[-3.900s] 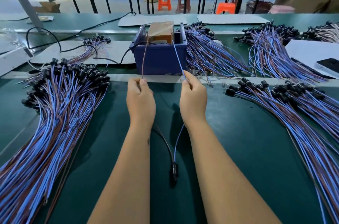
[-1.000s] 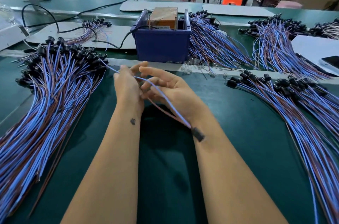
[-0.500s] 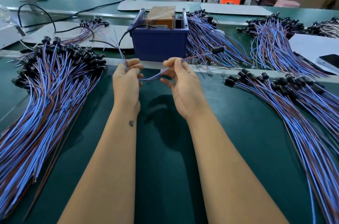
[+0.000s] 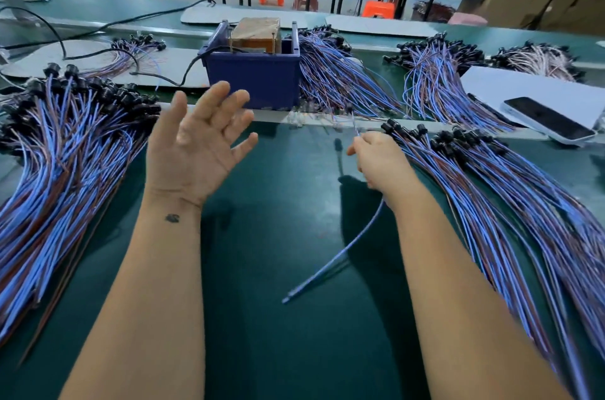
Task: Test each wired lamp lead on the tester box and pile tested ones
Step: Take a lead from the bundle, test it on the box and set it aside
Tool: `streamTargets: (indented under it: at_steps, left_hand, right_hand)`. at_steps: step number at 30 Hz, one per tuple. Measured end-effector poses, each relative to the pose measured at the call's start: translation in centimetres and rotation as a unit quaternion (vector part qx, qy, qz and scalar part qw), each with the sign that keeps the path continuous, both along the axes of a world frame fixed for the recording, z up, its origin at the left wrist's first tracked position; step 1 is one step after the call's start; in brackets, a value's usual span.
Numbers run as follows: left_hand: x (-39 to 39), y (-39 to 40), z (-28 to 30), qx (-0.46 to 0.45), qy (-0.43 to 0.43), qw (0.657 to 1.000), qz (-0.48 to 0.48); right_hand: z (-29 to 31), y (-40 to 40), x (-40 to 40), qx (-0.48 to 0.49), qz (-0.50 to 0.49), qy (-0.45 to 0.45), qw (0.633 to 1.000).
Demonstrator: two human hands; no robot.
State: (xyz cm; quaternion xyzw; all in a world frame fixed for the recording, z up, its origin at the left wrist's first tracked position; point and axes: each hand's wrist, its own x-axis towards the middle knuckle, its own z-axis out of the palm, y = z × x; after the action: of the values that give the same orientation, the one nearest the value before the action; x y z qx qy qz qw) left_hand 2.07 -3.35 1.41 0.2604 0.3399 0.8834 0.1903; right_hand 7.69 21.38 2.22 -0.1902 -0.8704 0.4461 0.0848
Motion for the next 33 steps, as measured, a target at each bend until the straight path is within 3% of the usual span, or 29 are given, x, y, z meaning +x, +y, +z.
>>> streamTargets:
  at_steps: [3,5,7,12,18,23,27,29,33]
  left_hand:
    - [0.1,2.1,-0.4,-0.205,-0.043,0.975,0.073]
    - [0.1,3.8,-1.1,-0.355,-0.029,0.921,0.159]
    - [0.0,4.8,-2.0,-0.432,0.020,0.874,0.223]
    - [-0.1,5.2,-3.2,-0.468,0.056,0.842,0.262]
    - [0.2,5.4,-3.2,-0.469,0.056,0.839,0.270]
    - [0.7,5.5,-2.8,-0.481,0.081,0.822,0.293]
    - [1.0,5.6,-2.4,-0.509,0.093,0.788,0.333]
    - [1.1,5.6,-2.1,-0.542,0.100,0.744,0.377]
    - [0.0,3.5,-1.9,-0.648,0.114,0.561,0.502]
  right_hand:
    - [0.1,2.7,1.7,0.128,0.008,-0.080,0.988]
    - [0.6,4.0,2.5,0.195,0.000,-0.123,0.973]
    - [1.1,5.1,3.0,0.251,-0.025,-0.166,0.953]
    - [1.8,5.3,3.1,0.327,-0.101,-0.205,0.917]
    - [1.4,-0.6,0.6,0.421,-0.068,-0.045,0.903]
    - [-1.4,-8.4,-2.1,0.325,0.060,0.037,0.943]
    - [-2.9,-9.8,-3.0,0.299,0.056,0.048,0.951]
    - [-3.0,-9.4,-3.1,0.264,0.051,0.046,0.962]
    - [-3.0,-9.1,-2.8,0.217,0.051,0.059,0.973]
